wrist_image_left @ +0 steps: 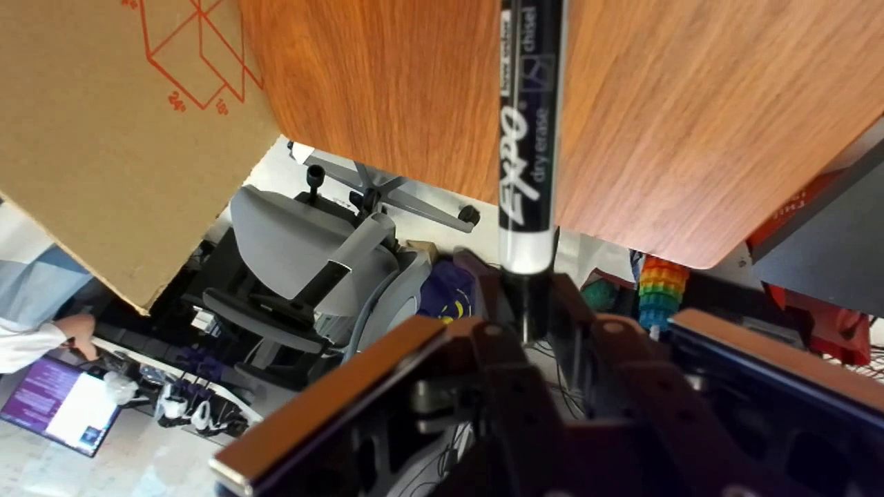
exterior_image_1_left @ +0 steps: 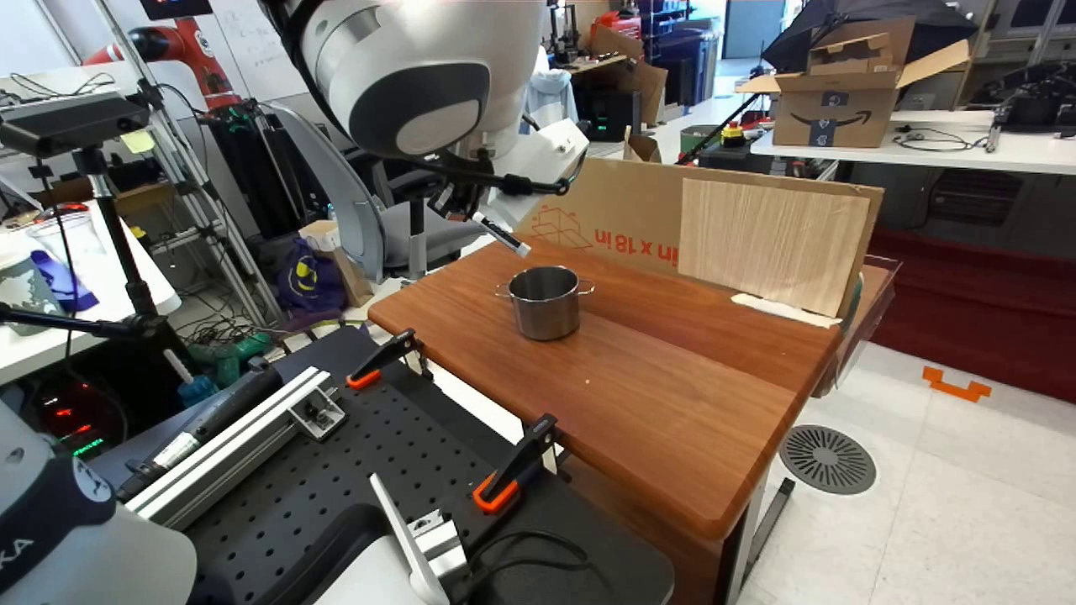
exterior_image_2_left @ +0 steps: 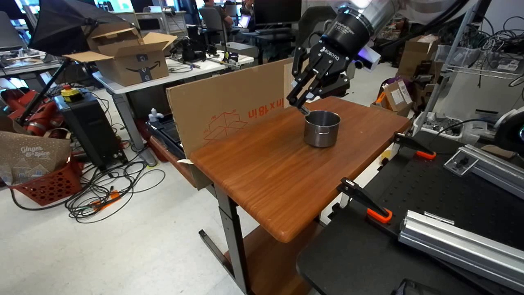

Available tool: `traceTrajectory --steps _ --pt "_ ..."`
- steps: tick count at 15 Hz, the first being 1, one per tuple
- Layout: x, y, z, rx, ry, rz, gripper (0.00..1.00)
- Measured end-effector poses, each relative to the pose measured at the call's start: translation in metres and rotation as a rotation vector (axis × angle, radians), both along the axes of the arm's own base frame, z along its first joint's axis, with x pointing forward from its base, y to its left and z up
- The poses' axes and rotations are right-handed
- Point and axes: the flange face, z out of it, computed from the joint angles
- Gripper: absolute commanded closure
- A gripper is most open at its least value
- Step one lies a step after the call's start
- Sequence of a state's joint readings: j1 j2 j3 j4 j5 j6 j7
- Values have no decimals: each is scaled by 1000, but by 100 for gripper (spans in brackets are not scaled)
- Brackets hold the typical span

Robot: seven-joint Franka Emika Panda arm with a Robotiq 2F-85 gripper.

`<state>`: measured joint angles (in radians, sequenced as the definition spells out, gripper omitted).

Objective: Put the marker in the pot

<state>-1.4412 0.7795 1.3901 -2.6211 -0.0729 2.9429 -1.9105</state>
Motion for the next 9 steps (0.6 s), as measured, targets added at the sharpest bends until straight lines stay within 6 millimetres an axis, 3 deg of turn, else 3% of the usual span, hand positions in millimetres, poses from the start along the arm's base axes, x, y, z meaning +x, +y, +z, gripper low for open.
traceTrajectory --steps 9 --pt "-12 -16 -8 40 60 -74 95"
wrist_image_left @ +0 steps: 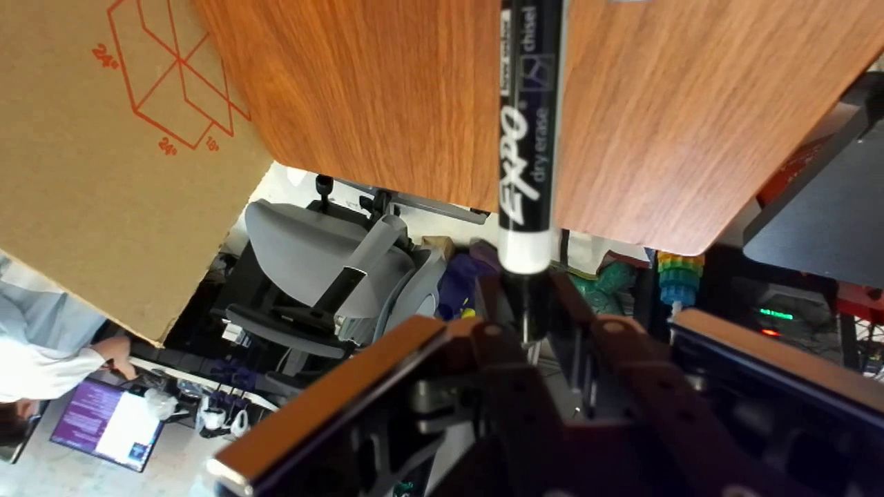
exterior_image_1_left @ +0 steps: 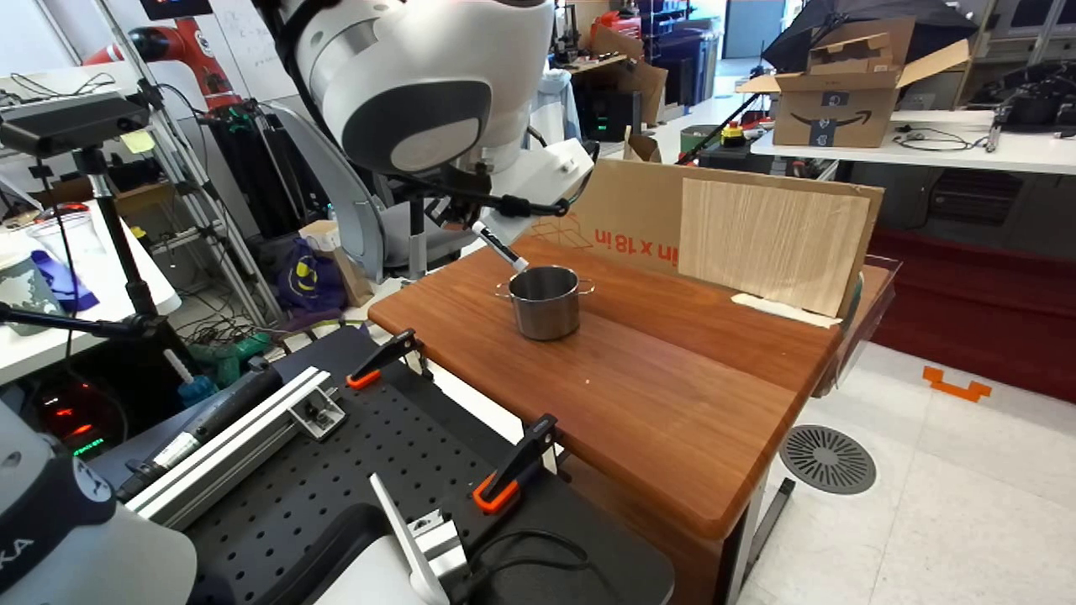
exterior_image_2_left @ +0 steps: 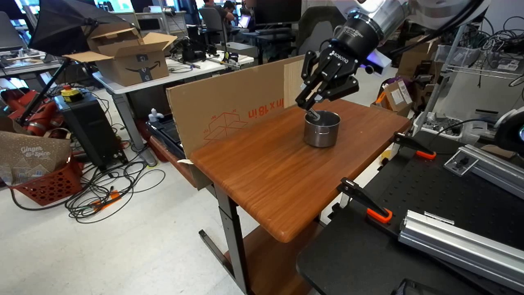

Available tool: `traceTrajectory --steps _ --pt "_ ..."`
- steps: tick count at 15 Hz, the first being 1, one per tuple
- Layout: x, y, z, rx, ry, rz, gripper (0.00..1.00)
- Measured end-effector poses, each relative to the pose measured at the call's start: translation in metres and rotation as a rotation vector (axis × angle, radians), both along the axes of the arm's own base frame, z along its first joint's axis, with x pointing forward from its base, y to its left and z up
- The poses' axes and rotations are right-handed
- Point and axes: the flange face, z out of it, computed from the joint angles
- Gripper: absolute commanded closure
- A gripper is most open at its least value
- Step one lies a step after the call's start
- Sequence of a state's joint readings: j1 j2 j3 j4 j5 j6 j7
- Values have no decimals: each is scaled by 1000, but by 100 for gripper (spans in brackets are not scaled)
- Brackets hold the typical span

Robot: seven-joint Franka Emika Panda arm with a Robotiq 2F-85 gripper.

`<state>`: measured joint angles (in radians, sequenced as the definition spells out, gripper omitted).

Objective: Put the marker in the pot

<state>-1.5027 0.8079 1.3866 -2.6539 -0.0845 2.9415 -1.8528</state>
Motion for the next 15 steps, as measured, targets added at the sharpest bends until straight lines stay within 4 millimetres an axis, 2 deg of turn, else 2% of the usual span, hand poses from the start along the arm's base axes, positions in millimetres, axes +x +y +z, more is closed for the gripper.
traceTrajectory --steps 7,15 --pt "-3 -19 -11 4 32 -51 95" --pt "6 -32 -15 7 27 -77 95"
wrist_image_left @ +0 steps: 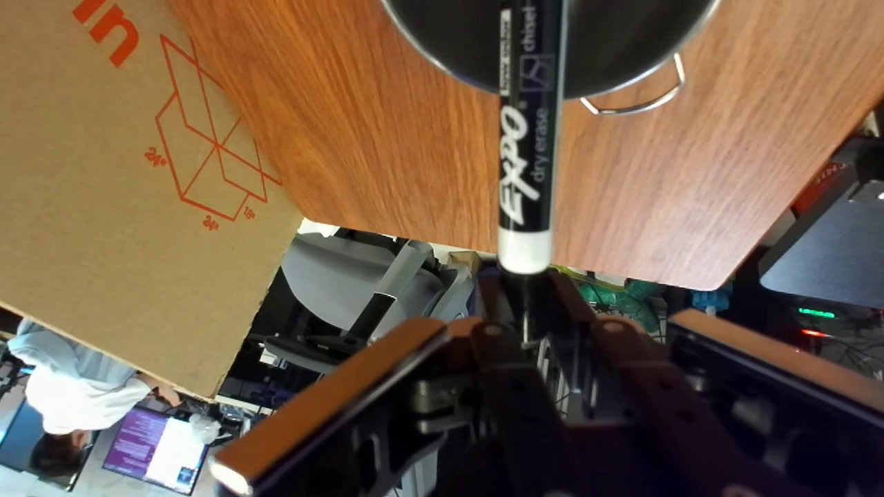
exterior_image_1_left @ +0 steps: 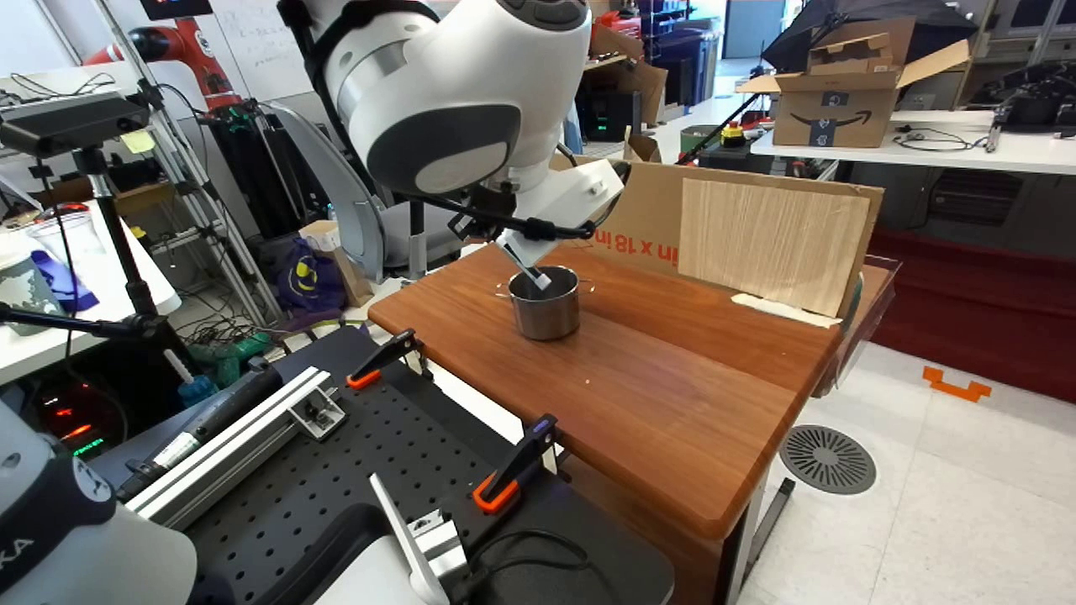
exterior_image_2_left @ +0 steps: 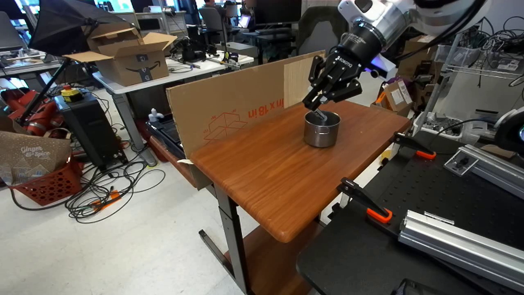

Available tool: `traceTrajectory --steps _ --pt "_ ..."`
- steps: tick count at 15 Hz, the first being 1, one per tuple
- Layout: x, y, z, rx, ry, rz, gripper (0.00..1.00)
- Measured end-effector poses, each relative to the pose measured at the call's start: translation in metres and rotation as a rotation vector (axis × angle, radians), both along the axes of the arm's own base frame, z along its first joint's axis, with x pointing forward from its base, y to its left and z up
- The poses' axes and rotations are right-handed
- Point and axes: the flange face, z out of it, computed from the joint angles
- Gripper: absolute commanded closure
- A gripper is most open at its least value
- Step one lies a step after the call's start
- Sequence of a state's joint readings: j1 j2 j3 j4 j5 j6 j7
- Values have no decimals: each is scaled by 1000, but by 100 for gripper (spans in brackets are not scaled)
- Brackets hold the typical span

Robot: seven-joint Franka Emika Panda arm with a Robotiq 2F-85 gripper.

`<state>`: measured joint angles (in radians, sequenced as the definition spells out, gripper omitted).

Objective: Put the marker in the pot

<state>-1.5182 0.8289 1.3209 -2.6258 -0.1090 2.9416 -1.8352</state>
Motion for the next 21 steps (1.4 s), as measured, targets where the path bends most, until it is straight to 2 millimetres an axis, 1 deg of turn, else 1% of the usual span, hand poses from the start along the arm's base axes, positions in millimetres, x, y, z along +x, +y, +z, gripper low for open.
traceTrajectory --steps 7,13,14,15,16,21 --pt "7 -3 -17 25 17 -5 95" --pt "9 -11 -33 55 45 -35 95" --pt "10 -12 -35 60 46 -38 56" --pt "11 -12 -35 63 46 -40 54" --pt "12 -12 -35 66 45 -41 49" --pt "17 -11 -34 72 40 -42 12"
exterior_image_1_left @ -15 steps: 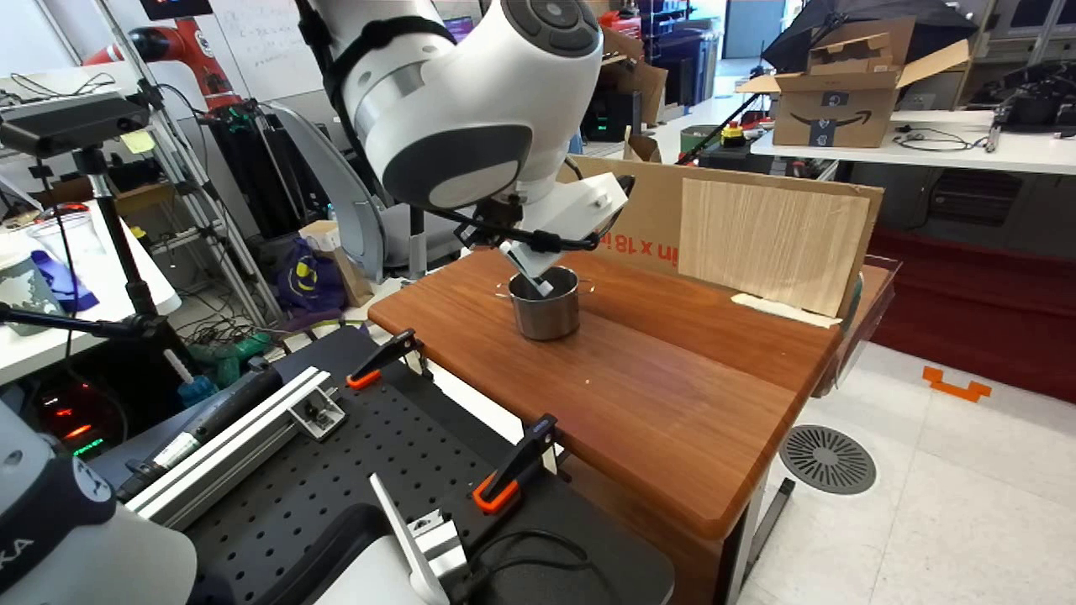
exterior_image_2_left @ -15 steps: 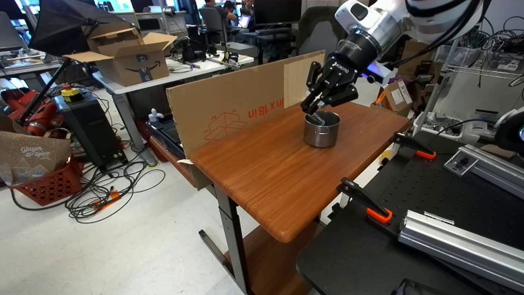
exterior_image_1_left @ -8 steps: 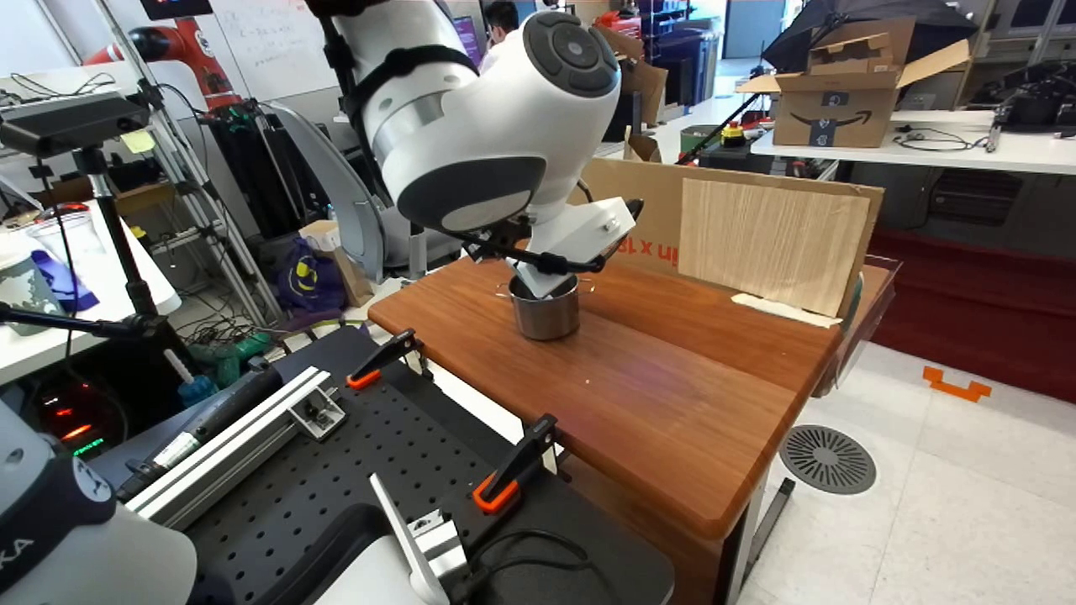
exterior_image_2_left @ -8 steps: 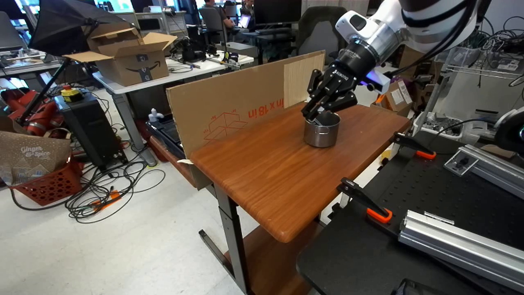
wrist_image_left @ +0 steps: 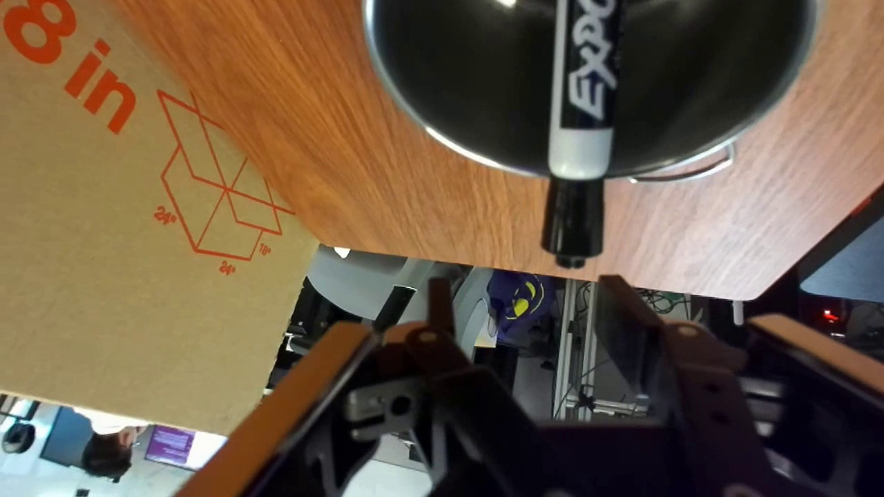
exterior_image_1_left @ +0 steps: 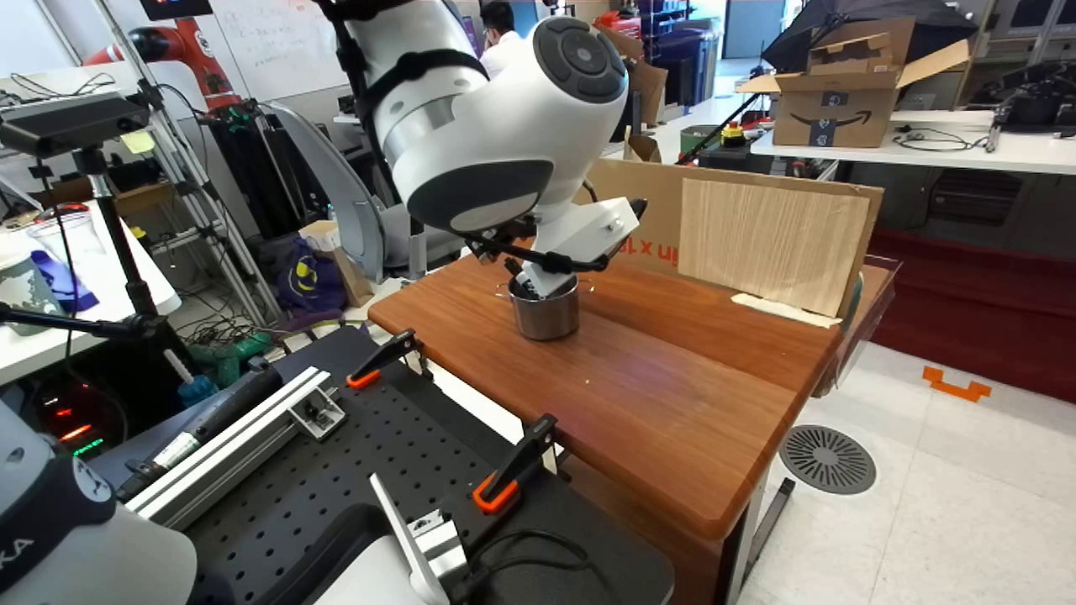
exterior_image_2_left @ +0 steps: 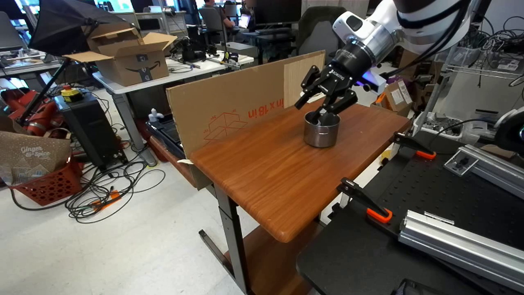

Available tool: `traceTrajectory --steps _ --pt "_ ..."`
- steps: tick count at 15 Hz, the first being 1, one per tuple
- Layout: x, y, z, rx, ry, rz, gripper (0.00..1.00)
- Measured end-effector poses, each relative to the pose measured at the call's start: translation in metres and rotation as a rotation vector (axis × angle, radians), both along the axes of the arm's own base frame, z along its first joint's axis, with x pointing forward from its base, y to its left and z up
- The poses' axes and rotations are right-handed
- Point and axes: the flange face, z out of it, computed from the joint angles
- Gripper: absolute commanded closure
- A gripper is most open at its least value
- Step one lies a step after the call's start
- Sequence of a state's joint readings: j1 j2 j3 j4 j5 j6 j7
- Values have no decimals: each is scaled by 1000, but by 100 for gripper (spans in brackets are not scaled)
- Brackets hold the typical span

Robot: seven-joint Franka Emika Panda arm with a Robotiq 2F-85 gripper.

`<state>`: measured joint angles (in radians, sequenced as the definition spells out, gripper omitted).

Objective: Put the marker in the pot

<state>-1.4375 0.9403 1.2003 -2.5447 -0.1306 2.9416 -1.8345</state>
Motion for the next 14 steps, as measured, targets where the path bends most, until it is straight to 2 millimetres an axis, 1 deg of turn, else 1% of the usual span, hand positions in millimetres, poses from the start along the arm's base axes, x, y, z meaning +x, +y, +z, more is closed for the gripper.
traceTrajectory --steps 1,2,3,6,9,11,14 --pt "0 0 0 0 -1 0 5" --pt "1 0 0 0 -1 1 1" --pt "1 1 0 0 -1 1 0" --pt "2 1 2 0 -3 2 0" --pt "3 6 7 4 -9 6 0" --pt "4 13 15 9 -18 15 0" --pt "3 30 29 21 -29 35 0"
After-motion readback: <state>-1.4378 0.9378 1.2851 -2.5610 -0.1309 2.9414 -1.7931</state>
